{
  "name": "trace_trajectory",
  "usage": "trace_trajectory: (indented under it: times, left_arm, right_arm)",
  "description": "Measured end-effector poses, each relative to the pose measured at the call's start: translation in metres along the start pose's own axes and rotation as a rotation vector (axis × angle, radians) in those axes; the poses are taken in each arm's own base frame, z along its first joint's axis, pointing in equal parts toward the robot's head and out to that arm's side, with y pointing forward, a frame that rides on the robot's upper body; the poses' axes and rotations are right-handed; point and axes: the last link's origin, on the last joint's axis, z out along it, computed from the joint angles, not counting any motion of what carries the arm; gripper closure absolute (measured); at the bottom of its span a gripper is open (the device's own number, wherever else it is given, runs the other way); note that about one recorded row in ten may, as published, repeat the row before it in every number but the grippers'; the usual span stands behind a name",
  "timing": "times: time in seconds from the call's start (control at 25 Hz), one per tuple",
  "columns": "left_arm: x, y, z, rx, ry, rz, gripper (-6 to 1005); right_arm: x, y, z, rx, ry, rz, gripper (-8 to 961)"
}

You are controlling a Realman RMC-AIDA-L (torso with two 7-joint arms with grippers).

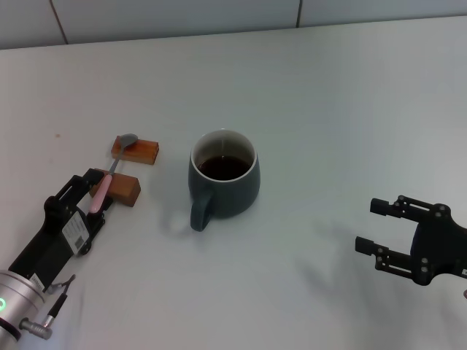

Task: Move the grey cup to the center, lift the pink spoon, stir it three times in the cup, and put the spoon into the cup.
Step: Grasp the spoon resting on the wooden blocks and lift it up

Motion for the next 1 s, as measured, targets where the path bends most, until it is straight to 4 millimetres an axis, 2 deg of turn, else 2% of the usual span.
trace_trajectory:
  times: [0.16, 0.36, 0.6, 1.0]
  left_arm:
    - [0.0010, 0.0000, -0.0002, 0.001, 0.000, 0.002, 348]
    - [0.0012, 0.0004, -0.0006, 0.000, -0.002, 0.004, 450]
    - [0.0009, 0.0000, -0.0030, -0.002, -0.004, 0.002, 498]
    - [0.0006, 0.0002, -0.0025, -0.003, -0.008, 0.003, 502]
  right_arm:
    - [-0.0010, -0.0009, 0.0012, -0.002, -0.001, 0.005, 269]
    - [-0.0014, -0.0028, 0.0026, 0.000, 0.003, 0.002, 269]
    - [-0.0019, -0.0036, 0.0046, -0.005, 0.008, -0.001, 269]
    - [-0.0022, -0.0040, 0.0060, -0.007, 0.009, 0.008, 268]
